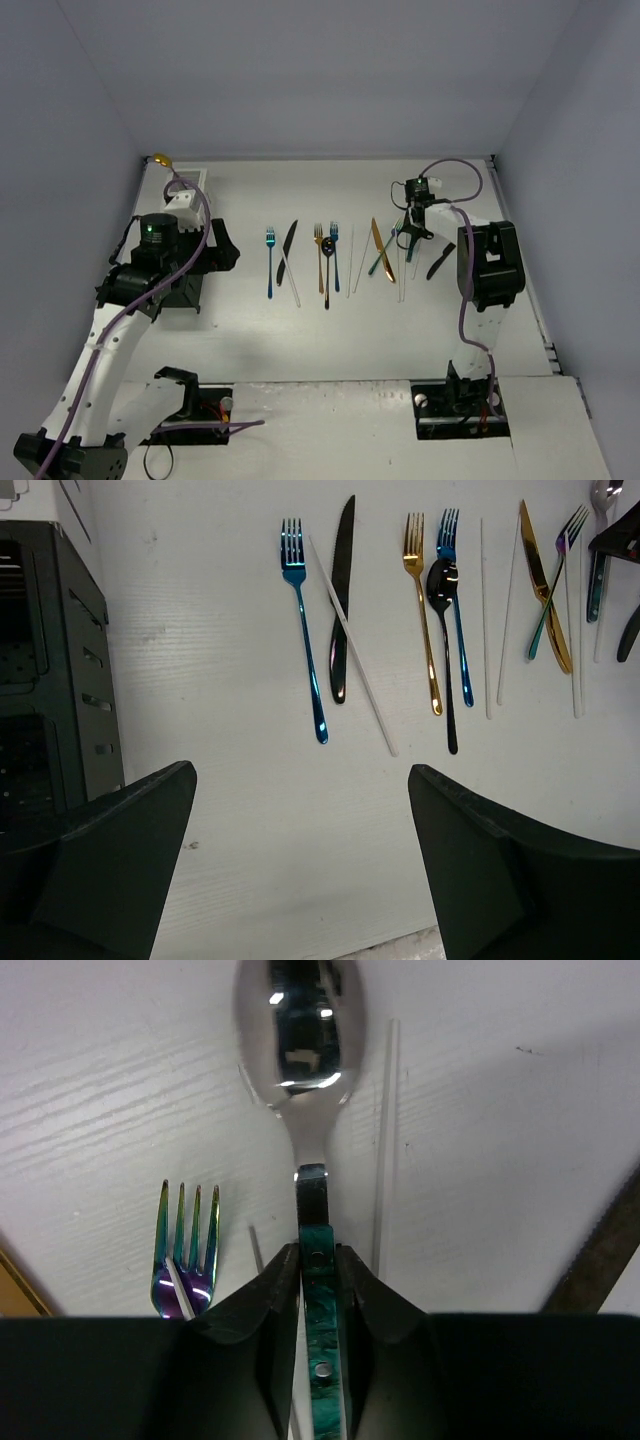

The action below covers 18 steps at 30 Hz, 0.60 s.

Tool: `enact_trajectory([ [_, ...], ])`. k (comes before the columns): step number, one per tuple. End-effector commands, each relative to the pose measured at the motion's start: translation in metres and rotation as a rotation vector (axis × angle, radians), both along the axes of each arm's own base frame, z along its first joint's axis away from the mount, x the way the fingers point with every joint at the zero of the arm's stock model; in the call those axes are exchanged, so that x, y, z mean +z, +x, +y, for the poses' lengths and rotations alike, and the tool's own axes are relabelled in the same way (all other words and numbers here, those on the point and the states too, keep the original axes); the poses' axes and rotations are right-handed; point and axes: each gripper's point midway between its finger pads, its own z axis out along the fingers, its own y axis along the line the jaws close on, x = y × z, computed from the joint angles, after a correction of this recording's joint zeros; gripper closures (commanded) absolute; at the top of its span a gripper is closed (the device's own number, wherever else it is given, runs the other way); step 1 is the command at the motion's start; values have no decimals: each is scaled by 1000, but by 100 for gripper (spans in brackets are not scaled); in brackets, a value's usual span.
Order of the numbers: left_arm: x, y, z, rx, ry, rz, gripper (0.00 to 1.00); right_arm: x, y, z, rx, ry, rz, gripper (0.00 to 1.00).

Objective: Sort the eating utensils into containers

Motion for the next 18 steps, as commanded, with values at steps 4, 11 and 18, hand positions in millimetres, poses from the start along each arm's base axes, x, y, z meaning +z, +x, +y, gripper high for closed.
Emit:
enact_trajectory([
  [4,16,8,-11,-23,-44,-36,15,10,14,0,37,-8,-25,100],
  [11,51,11,-44,-143,-143,-64,15,124,15,26,225,-104,-255,100],
  [18,100,20,-113,-350,-238,-172,15,231,-50,124,625,-22,-498,100],
])
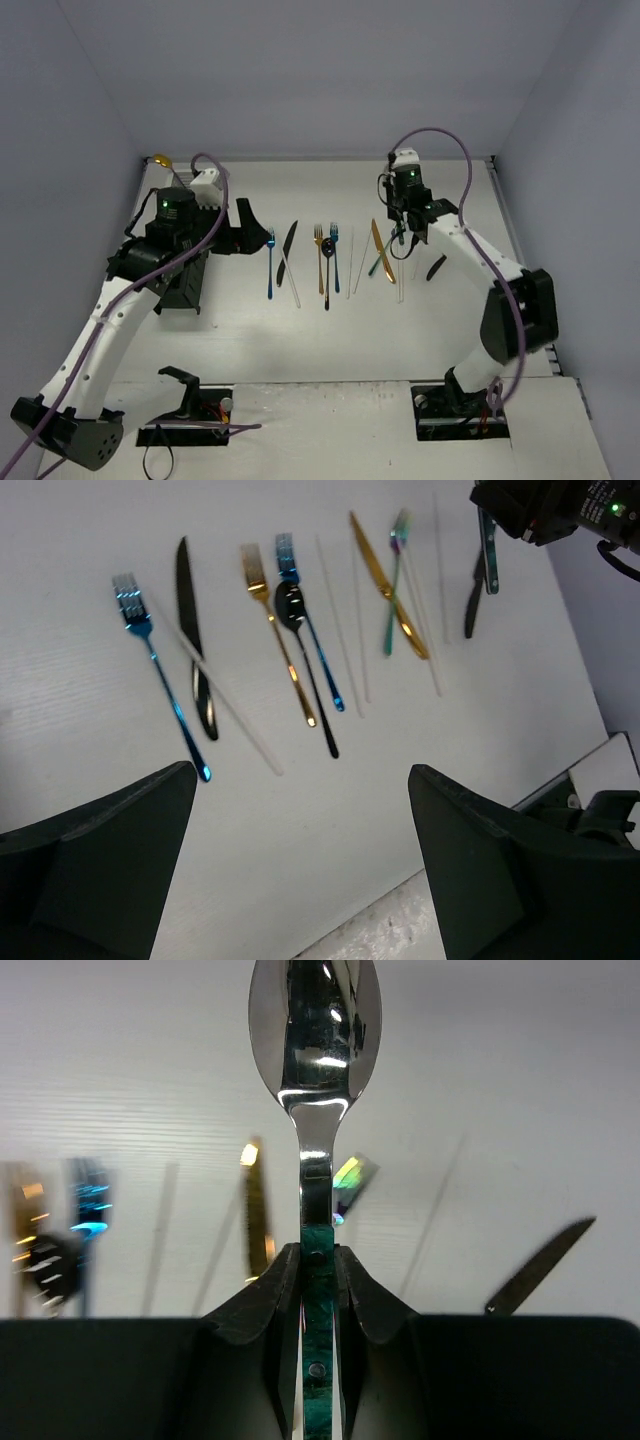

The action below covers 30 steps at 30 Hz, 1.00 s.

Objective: Sort the eating utensils into containers

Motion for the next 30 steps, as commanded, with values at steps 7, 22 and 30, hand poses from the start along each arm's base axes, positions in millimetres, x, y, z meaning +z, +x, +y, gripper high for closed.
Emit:
enact_trajectory([
  [7,95,26,-93,-167,-162,-291,15,149,-107,125,619,250,-311,100],
  [22,119,51,-122,-27,-114,-396,27,178,-156,168,799,344,-364,100],
  [30,95,61,-131,1,-62,-352,51,176,-155,168,795,341,-369,100],
])
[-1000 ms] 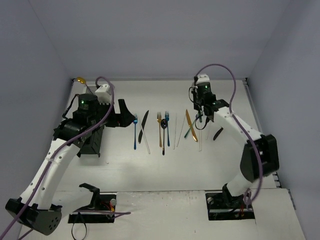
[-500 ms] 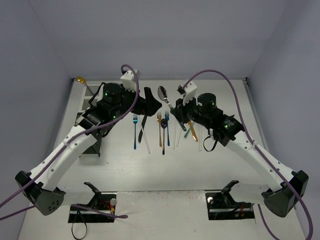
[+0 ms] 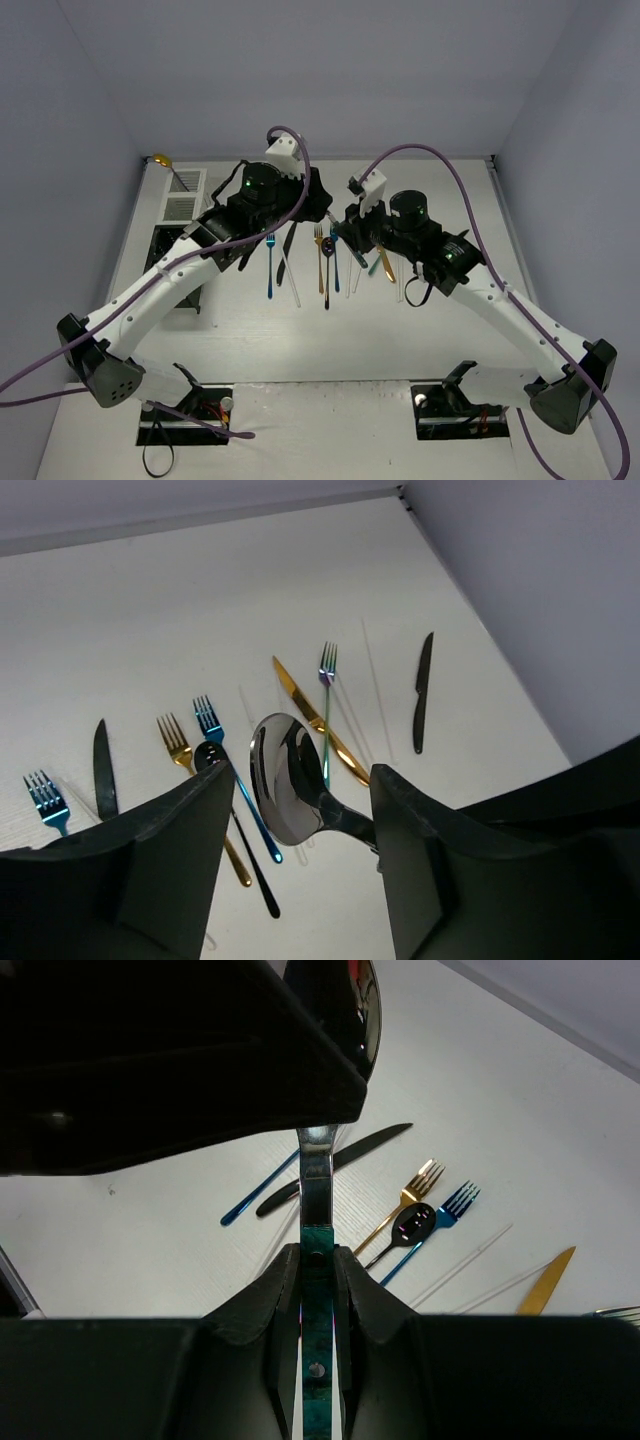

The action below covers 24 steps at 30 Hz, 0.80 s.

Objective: Sort the eating utensils into containers

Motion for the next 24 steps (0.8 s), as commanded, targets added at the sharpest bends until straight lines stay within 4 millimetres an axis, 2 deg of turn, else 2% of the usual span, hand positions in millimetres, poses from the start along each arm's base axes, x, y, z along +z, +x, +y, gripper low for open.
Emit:
enact_trajectory([
  [1,35,6,2,46,-55,-83,57,38,2,6,14,91,-108,100],
  [6,40,11,5,69,-52,-123,88,31,4,8,12,82,-97,100],
  [9,40,13,12,92,-36,-150,100,26,7,8,1,75,-89,99],
  [10,42,14,14,100,-34,-158,100,25,8,7,-2,74,-89,93],
  [11,40,15,17,114,-16,-166,100,25,9,7,-7,73,-90,77],
  [12,38,17,20,126,-3,-170,100,25,9,7,-10,72,-93,65],
  [13,37,17,23,138,10,-170,100,24,10,6,-14,69,-89,46],
  [14,36,19,29,161,29,-172,100,21,13,5,-31,62,-88,34],
  [15,35,21,35,184,53,-177,100,20,15,2,-51,55,-89,27],
  [19,34,41,79,328,144,-193,100,10,25,-15,-154,19,-95,9],
  [21,36,56,109,405,170,-191,100,6,27,-25,-198,6,-100,7],
  [23,39,78,157,526,183,-186,100,4,27,-35,-237,-1,-107,6],
  [24,41,89,189,606,194,-187,100,2,28,-40,-258,-7,-109,6],
])
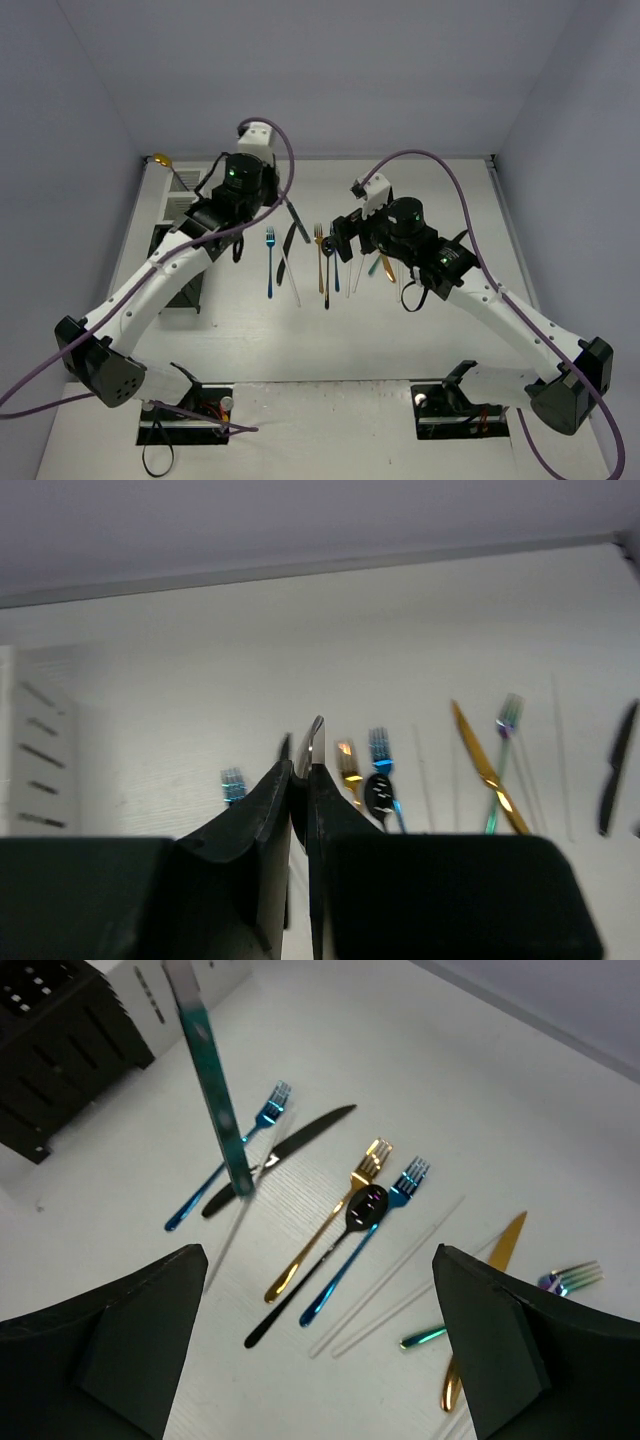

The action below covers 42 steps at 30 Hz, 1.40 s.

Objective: Sort the eating utensils into containers

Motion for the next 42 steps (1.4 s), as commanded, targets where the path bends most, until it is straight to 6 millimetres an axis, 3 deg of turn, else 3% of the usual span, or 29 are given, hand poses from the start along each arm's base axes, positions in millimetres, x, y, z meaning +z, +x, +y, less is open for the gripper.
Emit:
enact_trajectory([
  [1,57,43,124,331,5,-151,100,17,11,-26,-136,22,-88,5],
  [7,63,89,225,549,26,-187,100,2,12,-37,-155,4,-67,5],
  [11,54,119,261,620,51,-170,100,-3,13,-39,-152,-1,-53,5],
  [13,60,129,282,659,48,-193,100,-6,12,-38,-147,-4,-46,5],
  [15,51,141,297,693,78,-179,100,-9,11,-35,-127,-2,-37,5],
  [24,43,176,310,706,190,-190,100,-26,7,-38,-134,-9,8,6],
  [29,10,184,309,679,225,-135,98,-33,11,-36,-140,-23,27,6],
  [34,-34,189,306,662,225,-56,73,-48,21,-38,-208,-35,69,7],
  [37,-49,189,304,659,206,-25,69,-62,30,-42,-283,-41,111,9],
  [42,-39,183,298,656,151,-33,55,-89,35,-38,-332,-43,189,17],
])
